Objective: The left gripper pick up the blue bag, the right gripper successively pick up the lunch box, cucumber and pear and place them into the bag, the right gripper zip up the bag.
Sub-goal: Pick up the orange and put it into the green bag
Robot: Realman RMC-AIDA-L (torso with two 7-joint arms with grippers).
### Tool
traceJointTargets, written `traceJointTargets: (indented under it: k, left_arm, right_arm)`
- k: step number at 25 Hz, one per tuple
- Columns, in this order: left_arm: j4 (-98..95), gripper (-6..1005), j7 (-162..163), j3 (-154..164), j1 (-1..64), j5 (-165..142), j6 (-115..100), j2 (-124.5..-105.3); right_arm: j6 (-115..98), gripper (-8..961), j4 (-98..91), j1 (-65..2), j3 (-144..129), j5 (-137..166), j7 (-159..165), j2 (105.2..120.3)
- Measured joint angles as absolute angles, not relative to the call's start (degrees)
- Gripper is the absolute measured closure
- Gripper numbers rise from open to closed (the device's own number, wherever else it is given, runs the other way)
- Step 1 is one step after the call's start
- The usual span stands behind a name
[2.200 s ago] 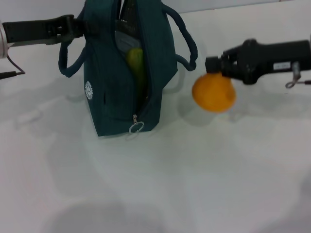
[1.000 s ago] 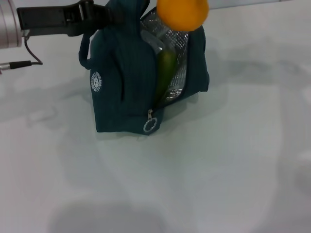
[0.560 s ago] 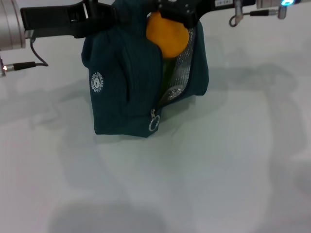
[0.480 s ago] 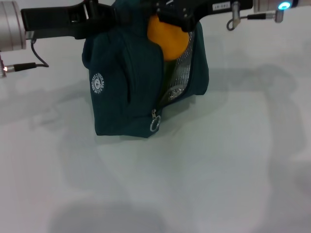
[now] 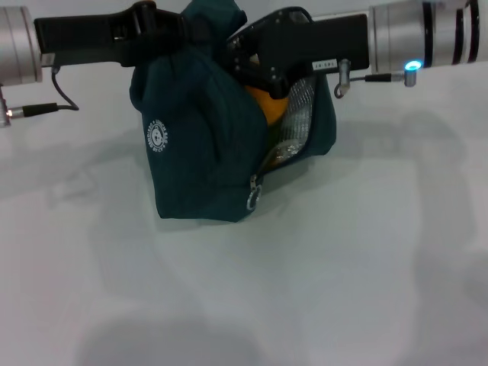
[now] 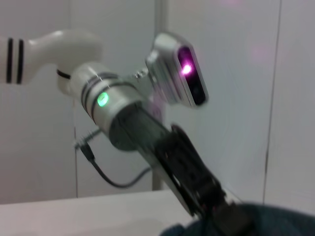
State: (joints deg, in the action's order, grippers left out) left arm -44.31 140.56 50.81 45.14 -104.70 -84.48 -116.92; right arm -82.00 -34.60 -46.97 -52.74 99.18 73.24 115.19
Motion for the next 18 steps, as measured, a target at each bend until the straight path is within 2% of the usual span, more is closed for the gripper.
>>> traceJointTargets:
  k: [7,18]
  left_arm:
    - [-44.2,953,140.5,50.6,44.9,-104.5,-85.0,-116.91]
    - [-44.2,953,140.5,50.4,44.5,-103.8,-85.6,-116.65]
  right_arm:
    - [-78.0,831,-29.2,-46.8,-53.8,99.3,70.9,115.4]
    - [-78.0,817,-32.3,-46.2,-54.1,99.2,78.8,115.16]
